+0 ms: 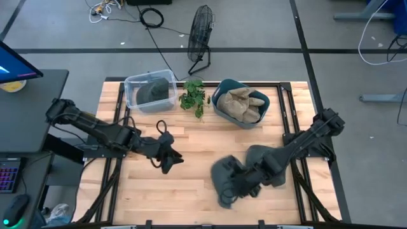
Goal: Pick & Place hat
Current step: Put the bottom right gray cap into the transparent bin
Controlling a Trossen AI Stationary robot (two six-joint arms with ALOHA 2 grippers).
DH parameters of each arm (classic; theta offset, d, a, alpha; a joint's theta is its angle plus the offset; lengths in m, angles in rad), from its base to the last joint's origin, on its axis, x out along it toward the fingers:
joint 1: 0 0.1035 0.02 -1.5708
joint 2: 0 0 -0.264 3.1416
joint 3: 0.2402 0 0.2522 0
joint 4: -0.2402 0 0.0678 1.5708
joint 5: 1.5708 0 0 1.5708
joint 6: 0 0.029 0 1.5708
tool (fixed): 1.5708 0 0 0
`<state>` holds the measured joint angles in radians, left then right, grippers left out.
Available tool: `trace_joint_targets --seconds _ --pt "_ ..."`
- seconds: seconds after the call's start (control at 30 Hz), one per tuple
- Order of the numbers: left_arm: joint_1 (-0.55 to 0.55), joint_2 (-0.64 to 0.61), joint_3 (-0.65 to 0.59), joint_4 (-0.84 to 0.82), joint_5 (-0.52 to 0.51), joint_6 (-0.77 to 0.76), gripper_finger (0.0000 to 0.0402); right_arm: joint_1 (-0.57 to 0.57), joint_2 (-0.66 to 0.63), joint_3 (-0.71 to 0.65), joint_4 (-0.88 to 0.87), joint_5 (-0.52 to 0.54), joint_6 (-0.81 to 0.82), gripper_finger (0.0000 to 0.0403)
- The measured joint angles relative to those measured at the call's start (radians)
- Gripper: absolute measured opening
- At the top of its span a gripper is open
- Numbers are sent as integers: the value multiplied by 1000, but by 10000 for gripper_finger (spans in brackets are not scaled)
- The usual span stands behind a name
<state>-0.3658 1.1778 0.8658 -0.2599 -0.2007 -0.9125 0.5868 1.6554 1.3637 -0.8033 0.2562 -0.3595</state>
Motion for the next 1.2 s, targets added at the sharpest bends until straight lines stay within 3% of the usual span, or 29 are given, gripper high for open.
trace_joint_targets --seconds 0.17,0.37,0.6,1.1,1.2 --pt "62 0 0 85 32 -170 138 -75 0 30 51 173 -355 4" --pt "132 0 0 119 50 -66 138 -156 0 30 209 234 -622 3" --pt "197 0 0 137 54 42 138 -210 0 30 287 151 -694 2" --pt "292 1 0 129 40 82 138 -238 0 24 290 125 -725 2" --pt "307 1 0 129 100 83 138 -238 0 14 284 122 -733 2"
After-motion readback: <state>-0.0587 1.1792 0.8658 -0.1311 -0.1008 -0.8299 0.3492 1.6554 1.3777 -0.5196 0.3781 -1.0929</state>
